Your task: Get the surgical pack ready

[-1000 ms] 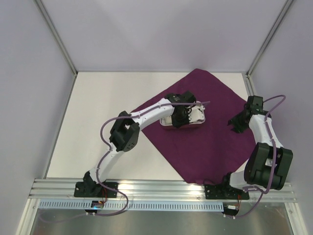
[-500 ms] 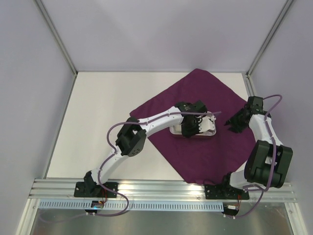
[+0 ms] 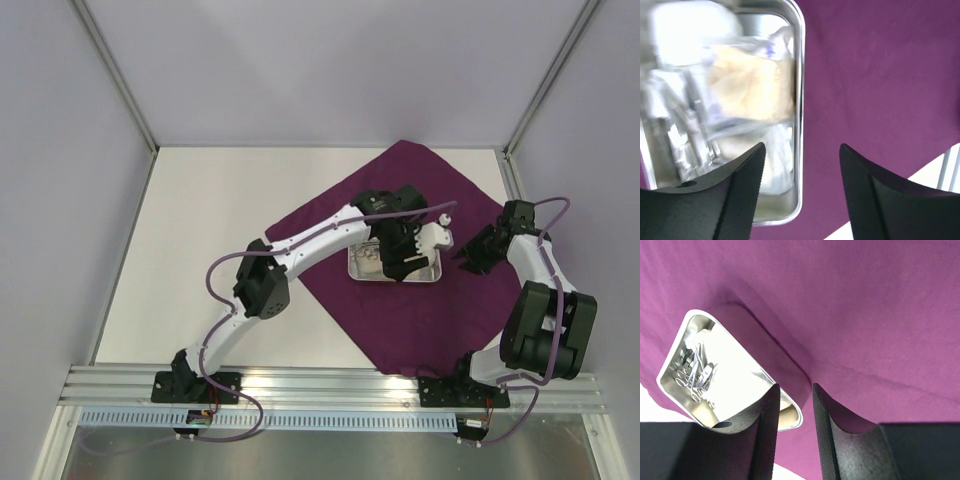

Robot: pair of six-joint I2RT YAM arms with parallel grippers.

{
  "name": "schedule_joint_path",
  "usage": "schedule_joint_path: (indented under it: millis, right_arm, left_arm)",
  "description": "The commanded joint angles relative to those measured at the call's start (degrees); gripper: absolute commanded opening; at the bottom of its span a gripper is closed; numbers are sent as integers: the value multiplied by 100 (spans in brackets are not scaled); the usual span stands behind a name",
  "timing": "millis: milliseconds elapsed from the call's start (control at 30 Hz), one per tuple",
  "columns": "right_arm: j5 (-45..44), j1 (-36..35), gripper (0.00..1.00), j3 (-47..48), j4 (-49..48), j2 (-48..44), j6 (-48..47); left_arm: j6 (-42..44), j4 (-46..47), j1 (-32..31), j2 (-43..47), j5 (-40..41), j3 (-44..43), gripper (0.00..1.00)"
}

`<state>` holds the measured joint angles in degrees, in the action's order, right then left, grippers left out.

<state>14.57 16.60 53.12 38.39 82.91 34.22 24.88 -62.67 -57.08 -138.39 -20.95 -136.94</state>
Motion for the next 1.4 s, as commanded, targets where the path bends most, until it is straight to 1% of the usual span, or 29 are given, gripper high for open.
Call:
schedule_joint_path:
  millis: [0, 33, 67, 100, 133, 167, 200, 233, 267, 300, 333, 367, 400, 500, 567, 600, 667, 767, 867, 933, 1033, 1067, 1100, 1133, 1167, 1200, 1233, 1367]
  right_arm:
    - [-138, 27, 35, 268, -42, -126, -91]
    - [-165, 27, 35, 286, -16, -152, -117]
    - [-173, 27, 35, 295, -16, -170, -126]
    - [-182, 27, 35, 312, 1, -188, -135]
    - [-200, 27, 35, 295, 2, -205, -143]
    - [-200, 27, 35, 286, 2, -240, -117]
    - [-191, 27, 35, 269, -24, -249, -117]
    - [-174, 27, 35, 234, -51, -249, -100]
    - [-147, 27, 35, 207, -77, -258, -82]
    - [-138, 27, 35, 199, -86, -241, -73]
    - [-121, 27, 35, 164, -121, -232, -56]
    - [-121, 27, 35, 146, -121, -232, -64]
    - [-121, 27, 35, 128, -121, -223, -56]
    - [-121, 27, 35, 67, -165, -206, -64]
    - [-138, 36, 35, 32, -165, -205, -73]
    - [-147, 28, 35, 23, -165, -188, -82]
    - [-173, 27, 35, -4, -157, -197, -91]
    - [-200, 27, 35, -21, -139, -197, -99]
    - [-217, 27, 35, -56, -130, -205, -117]
    - [-235, 27, 35, -83, -139, -205, -100]
    - [-253, 27, 35, -135, -139, -214, -56]
    - [-244, 36, 35, -153, -139, -240, -47]
    - [-261, 28, 35, -162, -130, -249, -55]
    - [-270, 27, 35, -171, -130, -267, -55]
    - [-279, 27, 35, -171, -113, -293, -55]
    - [-296, 27, 35, -179, -104, -302, -64]
    - [-314, 27, 35, -188, -104, -320, -56]
    - [-297, 27, 35, -180, -95, -320, -73]
  left_arm:
    - [-431, -131, 345, 733, -225, -289, 71]
    - [-562, -131, 477, 830, -234, -254, 72]
    - [-825, -148, 826, 1005, -225, -149, 72]
    - [-949, -175, 1004, 1094, -199, -44, 72]
    - [-1055, -140, 1223, 1190, -51, 375, 72]
    - [-1230, -70, 1626, 1426, 81, 649, 73]
    - [-1292, 113, 1865, 1533, 230, 947, 74]
    - [-1363, 220, 2076, 1621, 588, 1229, 75]
    - [-1416, 281, 2278, 1726, 749, 1675, 76]
    - [-1555, 300, 2741, 1727, 872, 1819, 77]
    - [-1618, 300, 2955, 1719, 978, 1942, 78]
    - [-1670, 308, 3174, 1675, 996, 2144, 83]
    - [-1706, 361, 3507, 1631, 1031, 2224, 84]
    - [-1610, 274, 3905, 1394, 1137, 2304, 85]
    - [-1513, 300, 3941, 1262, 1163, 2409, 84]
    - [-1478, 413, 3941, 1244, 1181, 2496, 81]
    - [-1512, 606, 3941, 1165, 1067, 2699, 79]
    - [-1600, 625, 3933, 919, 1102, 2656, 74]
    - [-1592, 555, 3871, 708, 1050, 2620, 72]
    - [-1513, 537, 3723, 603, 1084, 2690, 70]
    - [-1530, 598, 3643, 506, 1234, 2831, 62]
    - [-1591, 625, 3643, 480, 1225, 2849, 53]
    - [-1601, 625, 3643, 462, 1190, 2866, 46]
    - [-1592, 625, 3643, 453, 1181, 2875, 38]
    - [-1540, 634, 3643, 453, 1172, 2875, 20]
    - [-1513, 625, 3651, 462, 1198, 2875, 8]
    - [-1495, 634, 3651, 479, 1225, 2875, 0]
    - [-1416, 625, 3818, 567, 1243, 2866, 0]
